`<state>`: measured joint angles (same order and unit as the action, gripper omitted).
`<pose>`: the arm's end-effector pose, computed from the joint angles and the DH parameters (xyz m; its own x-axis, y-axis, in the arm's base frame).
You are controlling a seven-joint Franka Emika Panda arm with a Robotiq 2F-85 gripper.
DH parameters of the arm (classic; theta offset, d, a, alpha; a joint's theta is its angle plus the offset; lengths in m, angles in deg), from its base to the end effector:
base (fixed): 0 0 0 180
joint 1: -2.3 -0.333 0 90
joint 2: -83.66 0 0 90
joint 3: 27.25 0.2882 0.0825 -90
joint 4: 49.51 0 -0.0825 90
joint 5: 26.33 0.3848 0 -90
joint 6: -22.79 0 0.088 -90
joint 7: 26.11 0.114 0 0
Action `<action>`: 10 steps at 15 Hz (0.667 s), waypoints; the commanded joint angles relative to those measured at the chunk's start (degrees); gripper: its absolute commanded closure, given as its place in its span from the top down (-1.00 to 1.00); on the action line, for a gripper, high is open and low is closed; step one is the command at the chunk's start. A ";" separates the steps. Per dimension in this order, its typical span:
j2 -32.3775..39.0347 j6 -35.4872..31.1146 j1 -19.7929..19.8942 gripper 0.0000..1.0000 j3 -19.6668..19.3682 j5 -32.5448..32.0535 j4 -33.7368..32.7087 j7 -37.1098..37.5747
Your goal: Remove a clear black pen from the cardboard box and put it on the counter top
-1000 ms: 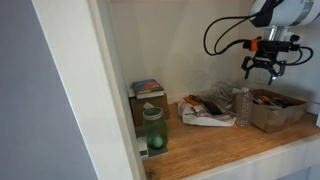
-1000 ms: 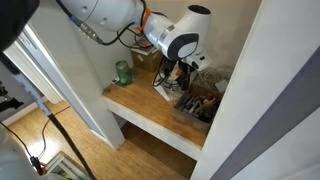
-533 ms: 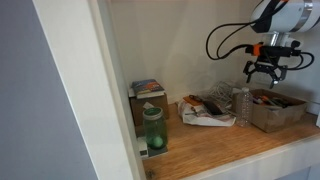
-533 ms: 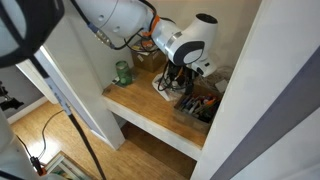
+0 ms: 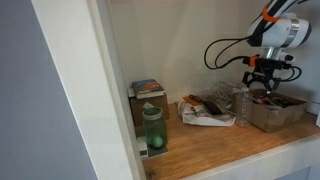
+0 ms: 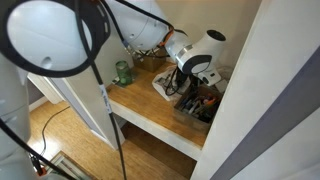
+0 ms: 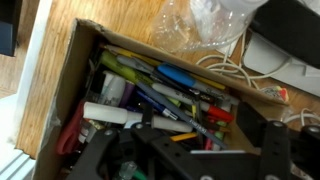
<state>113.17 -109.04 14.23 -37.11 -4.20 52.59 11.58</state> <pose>0.6062 -0.2248 0.2407 0.3017 -0.9446 -0.1291 -0.9467 -0.2807 -0.1582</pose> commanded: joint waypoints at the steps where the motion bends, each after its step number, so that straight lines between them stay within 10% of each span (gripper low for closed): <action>1: 4.53 1.99 1.49 0.21 0.88 2.63 -5.54 -0.60; 10: 9.63 5.23 2.01 -0.01 1.22 3.24 -11.61 0.46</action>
<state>120.36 -106.33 15.14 -36.86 -2.66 44.77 11.70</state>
